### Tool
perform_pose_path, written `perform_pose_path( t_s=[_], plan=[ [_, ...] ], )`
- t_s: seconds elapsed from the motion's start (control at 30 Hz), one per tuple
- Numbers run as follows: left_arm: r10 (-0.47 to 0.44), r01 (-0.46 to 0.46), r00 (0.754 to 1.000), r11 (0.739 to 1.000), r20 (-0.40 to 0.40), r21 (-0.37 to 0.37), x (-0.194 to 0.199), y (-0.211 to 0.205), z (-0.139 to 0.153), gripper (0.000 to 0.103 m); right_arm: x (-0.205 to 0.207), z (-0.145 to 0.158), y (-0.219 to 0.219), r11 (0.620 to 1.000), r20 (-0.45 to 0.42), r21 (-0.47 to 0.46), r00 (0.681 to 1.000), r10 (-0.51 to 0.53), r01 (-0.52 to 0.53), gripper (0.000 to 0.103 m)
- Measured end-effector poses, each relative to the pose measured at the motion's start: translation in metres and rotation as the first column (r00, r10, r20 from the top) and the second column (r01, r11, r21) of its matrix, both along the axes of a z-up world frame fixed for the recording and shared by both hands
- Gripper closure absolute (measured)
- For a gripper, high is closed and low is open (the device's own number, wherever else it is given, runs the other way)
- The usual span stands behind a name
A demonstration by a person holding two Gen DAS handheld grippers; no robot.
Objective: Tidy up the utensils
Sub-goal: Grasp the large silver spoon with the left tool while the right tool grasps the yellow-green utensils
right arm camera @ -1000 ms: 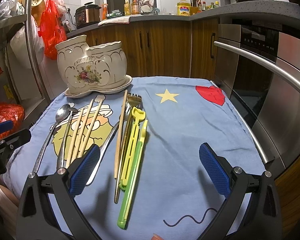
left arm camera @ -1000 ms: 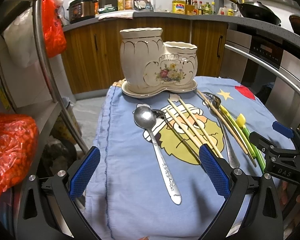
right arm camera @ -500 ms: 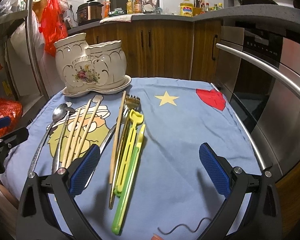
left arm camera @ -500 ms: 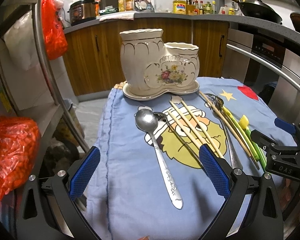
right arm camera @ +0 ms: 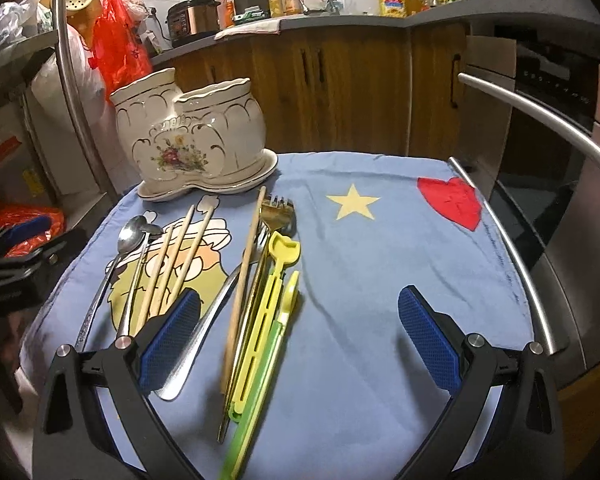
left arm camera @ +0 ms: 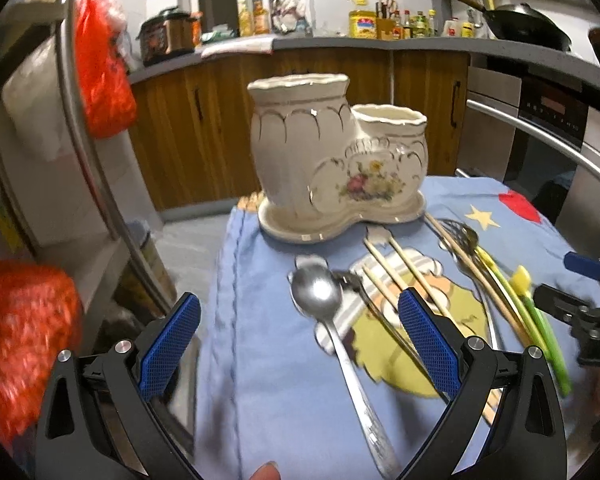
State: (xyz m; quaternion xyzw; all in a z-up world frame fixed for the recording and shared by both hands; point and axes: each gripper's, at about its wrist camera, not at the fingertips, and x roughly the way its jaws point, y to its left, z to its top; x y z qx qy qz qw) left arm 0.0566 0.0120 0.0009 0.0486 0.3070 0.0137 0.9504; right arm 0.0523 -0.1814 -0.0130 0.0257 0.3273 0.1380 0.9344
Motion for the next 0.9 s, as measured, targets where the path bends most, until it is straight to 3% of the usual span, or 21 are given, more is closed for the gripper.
perform_pose_path(
  t_s=[0.1, 0.27, 0.33, 0.5, 0.57, 0.73, 0.9],
  plan=[
    [-0.008, 0.008, 1.000, 1.000, 0.003, 0.003, 0.010, 0.001, 0.000, 0.005, 0.006, -0.002, 0.000, 1.000, -0.046, 0.006, 0.999, 0.013, -0.013, 0.035],
    [-0.014, 0.007, 0.996, 0.996, -0.083, -0.084, 0.021, 0.010, -0.007, 0.005, 0.013, -0.008, -0.002, 0.999, -0.099, 0.029, 0.995, 0.026, -0.024, 0.074],
    [-0.011, 0.003, 0.996, 0.996, -0.088, -0.091, 0.021, 0.011, -0.008, 0.005, 0.013, -0.008, -0.002, 0.999, -0.102, 0.030, 0.995, 0.021, -0.018, 0.079],
    [-0.016, 0.006, 0.994, 0.996, -0.109, -0.093, 0.022, 0.011, -0.013, 0.006, 0.018, -0.013, -0.003, 0.998, -0.143, 0.057, 0.989, 0.036, -0.029, 0.080],
    [-0.012, -0.002, 0.992, 0.994, -0.127, -0.106, 0.023, 0.014, -0.015, 0.007, 0.021, -0.015, -0.003, 0.998, -0.157, 0.064, 0.987, 0.038, -0.028, 0.092],
    [-0.015, -0.005, 0.988, 0.992, -0.156, -0.127, 0.027, 0.016, -0.019, 0.009, 0.021, -0.015, -0.004, 0.995, -0.155, 0.095, 0.986, 0.057, -0.043, 0.097],
    [-0.041, 0.018, 0.979, 0.993, -0.199, -0.119, 0.033, 0.012, -0.027, 0.027, 0.013, -0.005, -0.014, 0.993, -0.084, 0.120, 0.996, 0.029, -0.019, 0.097]
  ],
)
